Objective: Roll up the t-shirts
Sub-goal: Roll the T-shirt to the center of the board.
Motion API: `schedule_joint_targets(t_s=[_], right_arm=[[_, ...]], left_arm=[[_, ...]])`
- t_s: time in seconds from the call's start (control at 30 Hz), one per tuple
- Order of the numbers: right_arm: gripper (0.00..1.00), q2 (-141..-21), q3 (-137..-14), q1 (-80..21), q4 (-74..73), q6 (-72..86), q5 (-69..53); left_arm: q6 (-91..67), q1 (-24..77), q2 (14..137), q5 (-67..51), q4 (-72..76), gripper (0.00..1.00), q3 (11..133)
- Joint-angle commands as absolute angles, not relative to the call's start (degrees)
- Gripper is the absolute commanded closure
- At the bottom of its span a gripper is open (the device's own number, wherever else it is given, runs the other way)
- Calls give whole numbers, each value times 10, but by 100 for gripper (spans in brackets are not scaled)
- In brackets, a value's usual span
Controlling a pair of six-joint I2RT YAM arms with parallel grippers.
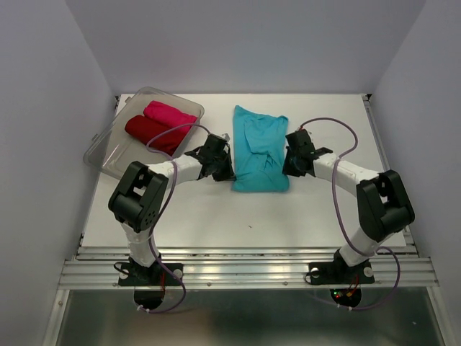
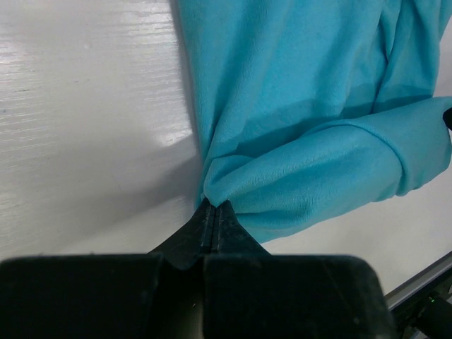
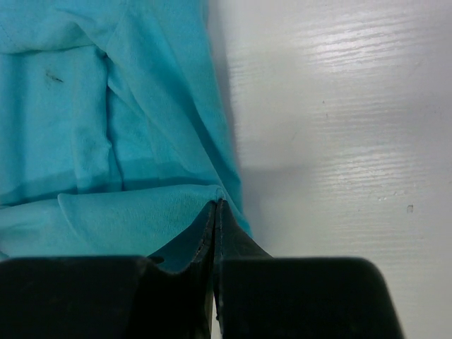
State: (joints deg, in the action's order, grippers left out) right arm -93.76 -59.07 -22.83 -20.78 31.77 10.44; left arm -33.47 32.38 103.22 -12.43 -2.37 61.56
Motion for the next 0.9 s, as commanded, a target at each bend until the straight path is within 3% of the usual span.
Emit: schedule_joint_targets(t_s=[0.0,0.1,0.13,0.2,0.23,0.27,0.33,0.37,0.5,0.63,0.77,0.87], right_arm=[[99,-958,-622,-224,-175,304,108],[99,-969,-628,-224,-169,297,107],[99,-971,-631,-224,-169,294,110],[98,-976,-639,-224,-170,288,110],[98,-976,-642,-224,-177,287,110],[96,-974,-646,-224,-182,286,111],[83,-962,-649,-224,-187,285,113],[79,-957,-649,-224,-194,286,113],[63,-915,-649,-224,-211,287,111],[56,-881,-642,-224,-221,291,87],[57,-850,-622,-231,-223,306,68],[70,-843,-606,-236,-213,313,45]], left_arm=[[-329,318,1038,-105,-47,100,641],[-338,318,1034,-90,-53,100,642],[-340,317,1033,-87,-62,95,647],[-345,317,1021,-86,-72,81,648],[-347,317,1015,-86,-74,68,648],[-348,317,1008,-84,-76,61,648],[-349,317,990,-71,-88,49,651],[-349,317,980,-61,-94,38,659],[-340,317,956,-41,-116,36,678],[-338,328,937,-29,-120,41,683],[-345,360,933,-39,-121,44,693],[-359,384,944,-62,-98,45,698]])
